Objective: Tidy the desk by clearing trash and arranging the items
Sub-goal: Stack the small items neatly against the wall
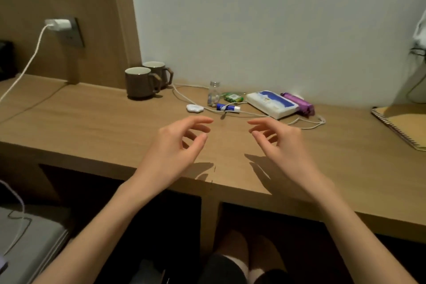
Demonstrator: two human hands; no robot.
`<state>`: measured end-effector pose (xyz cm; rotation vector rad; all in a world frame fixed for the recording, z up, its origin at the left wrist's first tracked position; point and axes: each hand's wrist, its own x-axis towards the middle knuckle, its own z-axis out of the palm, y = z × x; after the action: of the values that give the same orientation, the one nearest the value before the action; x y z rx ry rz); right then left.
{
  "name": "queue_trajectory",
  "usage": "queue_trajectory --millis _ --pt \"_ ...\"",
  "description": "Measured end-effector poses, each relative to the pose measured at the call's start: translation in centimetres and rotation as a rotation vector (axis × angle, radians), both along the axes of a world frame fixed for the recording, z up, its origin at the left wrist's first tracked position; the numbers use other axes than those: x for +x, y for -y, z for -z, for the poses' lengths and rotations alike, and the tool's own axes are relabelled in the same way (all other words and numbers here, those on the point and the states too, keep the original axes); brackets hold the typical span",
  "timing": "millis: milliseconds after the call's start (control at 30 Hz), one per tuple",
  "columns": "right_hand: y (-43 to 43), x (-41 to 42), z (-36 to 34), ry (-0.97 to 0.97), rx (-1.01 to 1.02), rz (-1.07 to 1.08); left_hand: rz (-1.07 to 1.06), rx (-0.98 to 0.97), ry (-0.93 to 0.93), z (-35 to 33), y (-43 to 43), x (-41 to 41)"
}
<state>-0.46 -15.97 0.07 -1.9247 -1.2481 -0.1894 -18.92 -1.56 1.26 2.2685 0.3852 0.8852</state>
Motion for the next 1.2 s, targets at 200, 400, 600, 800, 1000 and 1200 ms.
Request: queue_trajectory --millis 200,400,600,800,1000,1200 --pt "1.3 7.0 -0.4 -0.041 -0.048 0.209 0.037 0.106 -0.022 -0.1 -0.8 8.1" --pt "1.3 13.8 0.3 0.016 -0.14 0.343 0.047 0.115 -0.138 1.5 -1.9 15.1" --pt "0.4 19.5 1.1 0.0 -0.21 0.444 0.076 0.146 -0.222 2.5 -1.6 21.0" --pt "-0.6 23.2 1.9 -0.106 -0.235 0.44 0.046 0.154 -0.244 4.1 -1.0 25.7" --pt "-1.9 24.9 3.0 -0.118 -0.26 0.449 -0.01 0.216 -0.25 5.5 -1.4 28.8" --pt "-1.4 25.4 3.1 -0.057 -0.248 0.468 0.004 0.255 -0.263 6.0 -1.9 29.7"
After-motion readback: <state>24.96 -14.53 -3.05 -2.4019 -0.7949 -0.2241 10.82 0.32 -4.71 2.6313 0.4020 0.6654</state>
